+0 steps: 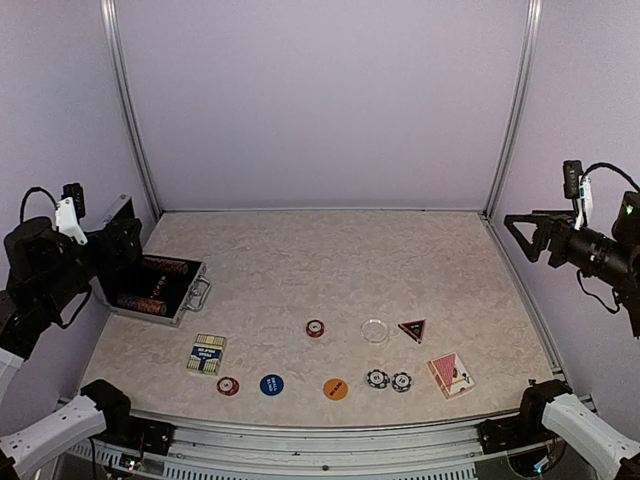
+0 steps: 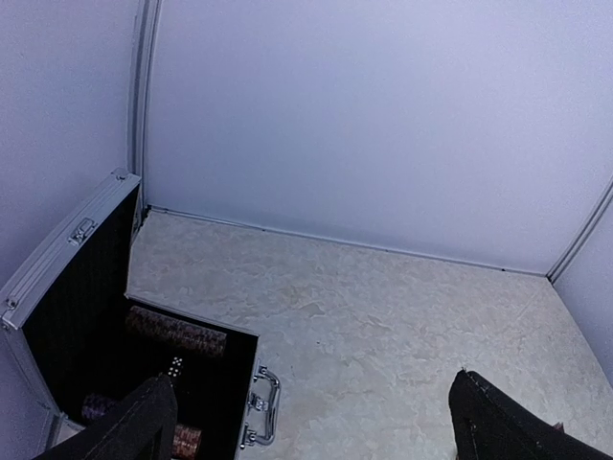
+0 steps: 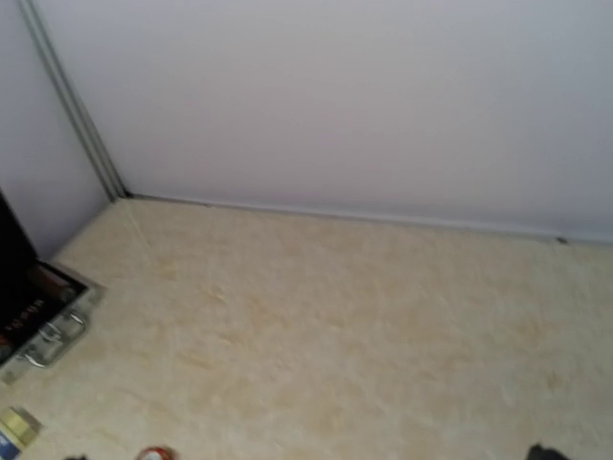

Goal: Pack up texas hold em set

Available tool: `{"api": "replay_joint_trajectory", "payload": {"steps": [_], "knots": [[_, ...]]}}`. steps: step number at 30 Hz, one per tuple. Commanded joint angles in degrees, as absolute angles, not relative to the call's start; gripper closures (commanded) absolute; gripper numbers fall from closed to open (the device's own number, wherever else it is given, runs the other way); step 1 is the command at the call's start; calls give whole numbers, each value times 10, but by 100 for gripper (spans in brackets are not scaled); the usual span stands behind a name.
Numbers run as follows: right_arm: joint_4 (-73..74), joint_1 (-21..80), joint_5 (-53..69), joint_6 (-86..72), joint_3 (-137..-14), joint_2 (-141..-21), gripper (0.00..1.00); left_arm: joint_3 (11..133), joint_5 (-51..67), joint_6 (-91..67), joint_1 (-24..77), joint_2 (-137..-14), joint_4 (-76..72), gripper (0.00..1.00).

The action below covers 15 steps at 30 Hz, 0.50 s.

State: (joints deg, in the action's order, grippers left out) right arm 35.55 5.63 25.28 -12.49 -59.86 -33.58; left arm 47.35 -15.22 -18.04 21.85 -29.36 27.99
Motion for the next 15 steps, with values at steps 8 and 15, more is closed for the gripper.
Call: {"api": "replay_joint_trajectory", "payload": {"steps": [8, 15], "knots": [[361, 79, 148, -109, -580, -298, 1, 490, -192, -190, 221, -309, 282, 1], [369, 81, 145, -93, -576, -296, 1, 480, -178, -194, 221, -335, 259, 1]]}}
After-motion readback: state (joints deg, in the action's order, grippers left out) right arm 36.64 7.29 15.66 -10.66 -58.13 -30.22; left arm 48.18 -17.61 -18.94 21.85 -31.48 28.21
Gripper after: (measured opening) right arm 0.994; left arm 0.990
